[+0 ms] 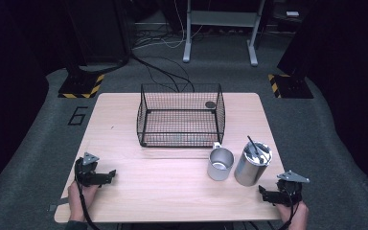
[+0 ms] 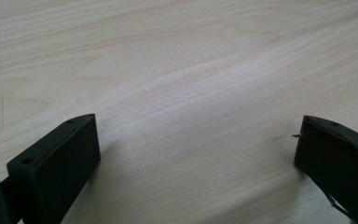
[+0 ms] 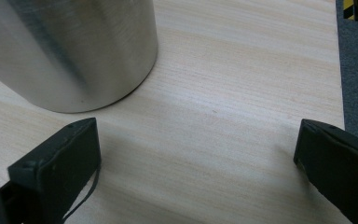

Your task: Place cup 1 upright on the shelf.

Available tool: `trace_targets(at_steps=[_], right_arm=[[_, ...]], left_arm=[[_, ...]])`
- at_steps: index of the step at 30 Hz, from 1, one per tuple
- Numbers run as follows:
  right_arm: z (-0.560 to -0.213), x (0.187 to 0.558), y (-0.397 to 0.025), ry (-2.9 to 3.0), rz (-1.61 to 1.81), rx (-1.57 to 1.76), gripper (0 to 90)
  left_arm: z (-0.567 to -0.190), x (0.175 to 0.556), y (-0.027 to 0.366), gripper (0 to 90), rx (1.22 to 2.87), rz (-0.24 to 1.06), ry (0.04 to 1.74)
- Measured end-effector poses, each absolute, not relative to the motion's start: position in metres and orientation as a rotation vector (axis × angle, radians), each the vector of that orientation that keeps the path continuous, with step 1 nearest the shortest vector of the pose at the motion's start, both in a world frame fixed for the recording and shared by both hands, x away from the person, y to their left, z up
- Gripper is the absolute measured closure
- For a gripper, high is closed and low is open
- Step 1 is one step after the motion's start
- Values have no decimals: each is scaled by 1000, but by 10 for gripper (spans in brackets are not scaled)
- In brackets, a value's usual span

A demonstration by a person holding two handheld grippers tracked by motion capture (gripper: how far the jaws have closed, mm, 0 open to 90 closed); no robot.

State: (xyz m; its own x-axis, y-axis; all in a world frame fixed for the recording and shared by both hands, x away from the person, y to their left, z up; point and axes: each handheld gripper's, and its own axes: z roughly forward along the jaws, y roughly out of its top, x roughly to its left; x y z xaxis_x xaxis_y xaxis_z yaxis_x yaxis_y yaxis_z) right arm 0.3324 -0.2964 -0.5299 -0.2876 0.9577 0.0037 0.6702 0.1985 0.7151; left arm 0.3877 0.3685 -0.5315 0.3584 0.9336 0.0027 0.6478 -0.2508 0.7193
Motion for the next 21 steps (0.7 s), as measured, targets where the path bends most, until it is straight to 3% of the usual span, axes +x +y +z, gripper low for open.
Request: trace_targets(at_steps=[21], right_arm=[[-524, 329, -298, 2012, 912, 1549, 0]], left_arm=[[-532, 387, 367, 1, 1972, 596, 1386]])
